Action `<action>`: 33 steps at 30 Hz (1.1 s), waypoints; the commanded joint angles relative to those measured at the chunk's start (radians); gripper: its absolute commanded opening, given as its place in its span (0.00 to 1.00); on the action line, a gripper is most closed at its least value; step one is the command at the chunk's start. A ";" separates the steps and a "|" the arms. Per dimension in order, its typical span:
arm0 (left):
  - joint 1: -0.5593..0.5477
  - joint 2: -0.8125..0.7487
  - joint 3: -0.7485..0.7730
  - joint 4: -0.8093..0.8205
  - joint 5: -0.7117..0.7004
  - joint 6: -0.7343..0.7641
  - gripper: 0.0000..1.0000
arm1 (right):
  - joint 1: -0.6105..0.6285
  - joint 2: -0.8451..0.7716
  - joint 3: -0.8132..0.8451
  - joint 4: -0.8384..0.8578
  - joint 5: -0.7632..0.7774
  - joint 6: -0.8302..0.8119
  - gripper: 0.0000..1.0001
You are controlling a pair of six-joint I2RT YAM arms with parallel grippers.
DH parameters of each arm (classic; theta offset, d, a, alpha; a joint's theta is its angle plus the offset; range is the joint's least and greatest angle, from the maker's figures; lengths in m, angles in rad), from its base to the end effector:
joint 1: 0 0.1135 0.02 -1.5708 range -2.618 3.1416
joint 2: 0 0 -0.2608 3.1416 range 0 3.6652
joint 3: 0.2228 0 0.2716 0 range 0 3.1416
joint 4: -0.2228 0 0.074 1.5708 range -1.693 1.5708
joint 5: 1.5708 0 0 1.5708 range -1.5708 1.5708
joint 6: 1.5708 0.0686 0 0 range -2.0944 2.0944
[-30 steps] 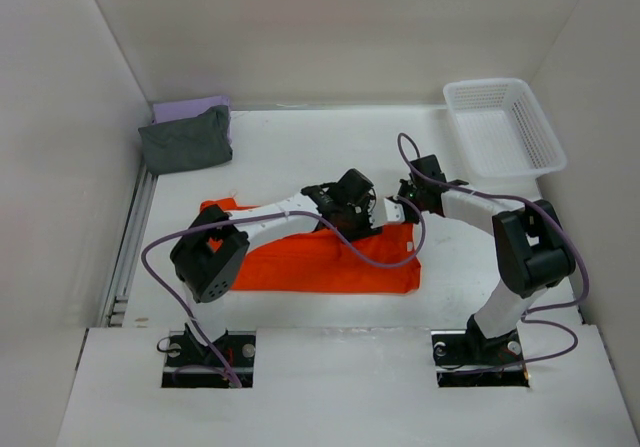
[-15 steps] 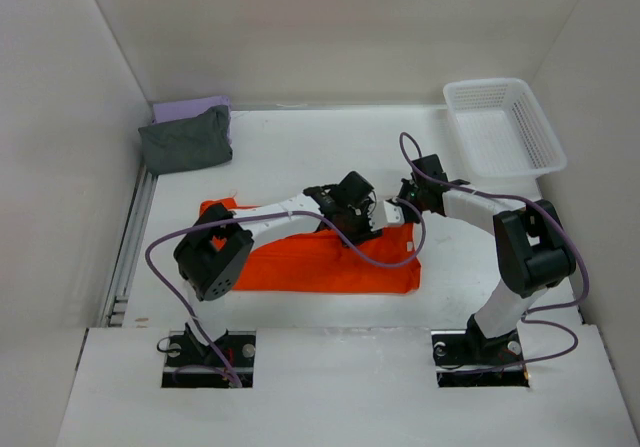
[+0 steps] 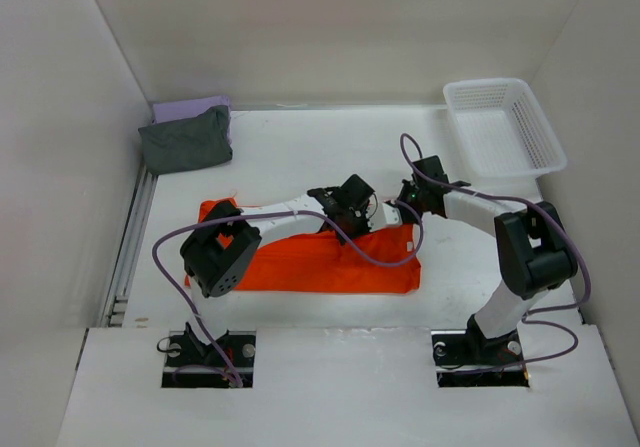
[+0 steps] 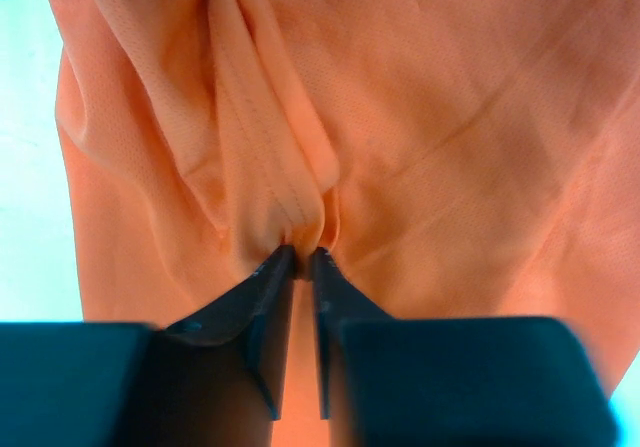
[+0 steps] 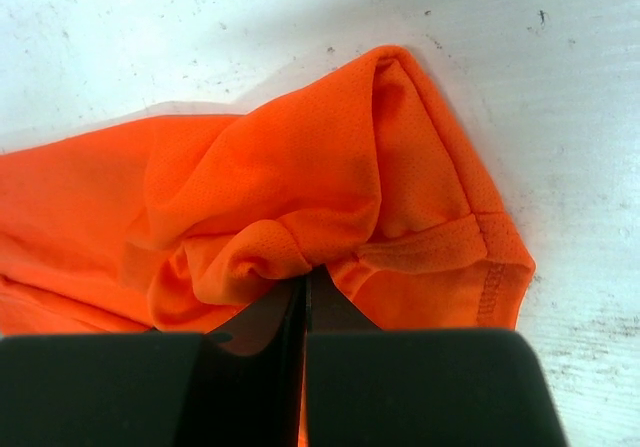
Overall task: Fold and stack the t-shirts
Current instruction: Fold the other side of the tshirt into a rectangle
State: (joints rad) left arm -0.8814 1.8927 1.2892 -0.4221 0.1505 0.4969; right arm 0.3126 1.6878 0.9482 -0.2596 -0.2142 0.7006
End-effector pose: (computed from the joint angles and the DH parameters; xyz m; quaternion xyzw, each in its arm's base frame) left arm 0.2644 -0.3370 0.1387 0.6263 0.7283 -0.1224 0.2497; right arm 0.3408 0.1255 0.1197 0.1543 0.9419 0.2257 0.1953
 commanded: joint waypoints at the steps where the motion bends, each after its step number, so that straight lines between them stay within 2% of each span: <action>1: 0.005 -0.003 0.007 0.023 0.007 -0.012 0.06 | -0.004 -0.057 -0.014 0.040 0.003 -0.001 0.02; 4: 0.019 -0.027 0.013 0.014 0.014 -0.015 0.00 | -0.002 -0.074 -0.022 0.036 0.004 0.000 0.02; 14: 0.091 -0.139 0.053 -0.118 0.096 0.006 0.00 | 0.036 -0.223 -0.080 -0.030 0.053 0.025 0.02; 20: 0.075 -0.144 0.004 -0.156 0.135 0.032 0.04 | 0.105 -0.318 -0.167 -0.078 0.082 0.051 0.02; 27: 0.046 -0.126 -0.028 -0.159 0.142 0.038 0.07 | 0.150 -0.352 -0.261 -0.064 0.099 0.096 0.05; 30: 0.058 -0.136 -0.025 -0.168 0.139 0.043 0.15 | 0.151 -0.350 -0.264 -0.056 0.102 0.091 0.09; 33: 0.080 -0.187 -0.011 -0.211 0.133 0.051 0.34 | 0.151 -0.364 -0.258 -0.069 0.107 0.079 0.19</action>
State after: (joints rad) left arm -0.8242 1.7878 1.2732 -0.5938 0.2665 0.5285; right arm 0.4587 1.3624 0.6777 -0.3355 -0.1318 0.7807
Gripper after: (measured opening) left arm 0.315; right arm 0.172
